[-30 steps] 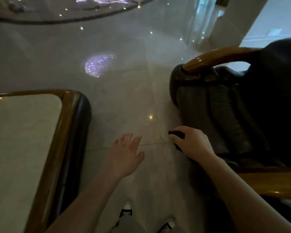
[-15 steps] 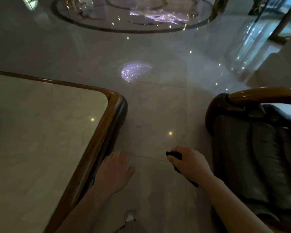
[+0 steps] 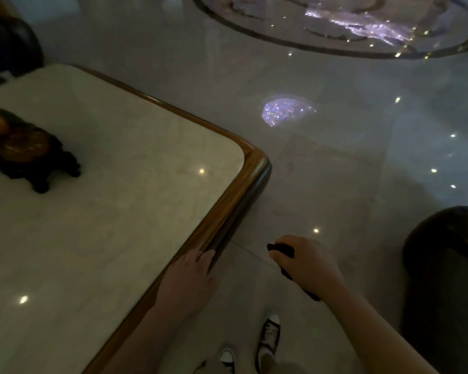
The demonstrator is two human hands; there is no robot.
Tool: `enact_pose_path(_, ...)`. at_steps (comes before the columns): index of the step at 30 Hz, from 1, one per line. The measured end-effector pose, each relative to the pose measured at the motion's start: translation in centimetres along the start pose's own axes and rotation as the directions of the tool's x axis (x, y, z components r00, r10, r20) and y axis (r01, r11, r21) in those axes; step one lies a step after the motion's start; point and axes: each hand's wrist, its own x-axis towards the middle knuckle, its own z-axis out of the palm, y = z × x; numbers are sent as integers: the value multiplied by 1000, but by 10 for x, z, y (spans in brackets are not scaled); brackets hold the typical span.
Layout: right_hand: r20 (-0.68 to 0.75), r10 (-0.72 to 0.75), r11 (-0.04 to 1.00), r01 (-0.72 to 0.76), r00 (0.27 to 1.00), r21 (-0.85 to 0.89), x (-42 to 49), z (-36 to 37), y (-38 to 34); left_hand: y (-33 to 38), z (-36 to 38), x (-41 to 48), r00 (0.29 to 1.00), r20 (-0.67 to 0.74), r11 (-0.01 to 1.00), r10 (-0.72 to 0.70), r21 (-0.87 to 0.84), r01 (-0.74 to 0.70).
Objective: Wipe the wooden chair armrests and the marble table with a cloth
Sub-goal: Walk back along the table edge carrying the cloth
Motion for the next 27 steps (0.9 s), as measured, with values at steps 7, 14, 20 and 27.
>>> enact_pose_path(7,153,-155,987,146,976,72,80,0,-10,-8,-1,32,978,-76,981,-195,-29,194)
enact_pose_path(14,296,-277,959,284,914,18,150,-3,-24,-10,3,56,924,-100,927,-368,-115,357)
enact_pose_path(20,370,-318,932,359,873,-44,184,16,-38,-29,9,66,891,-86,891,-447,-131,434)
enact_pose_path(27,433,-285,940,337,855,-45,216,66,-66,-81,15,83,885,-59,880,-463,-155,450)
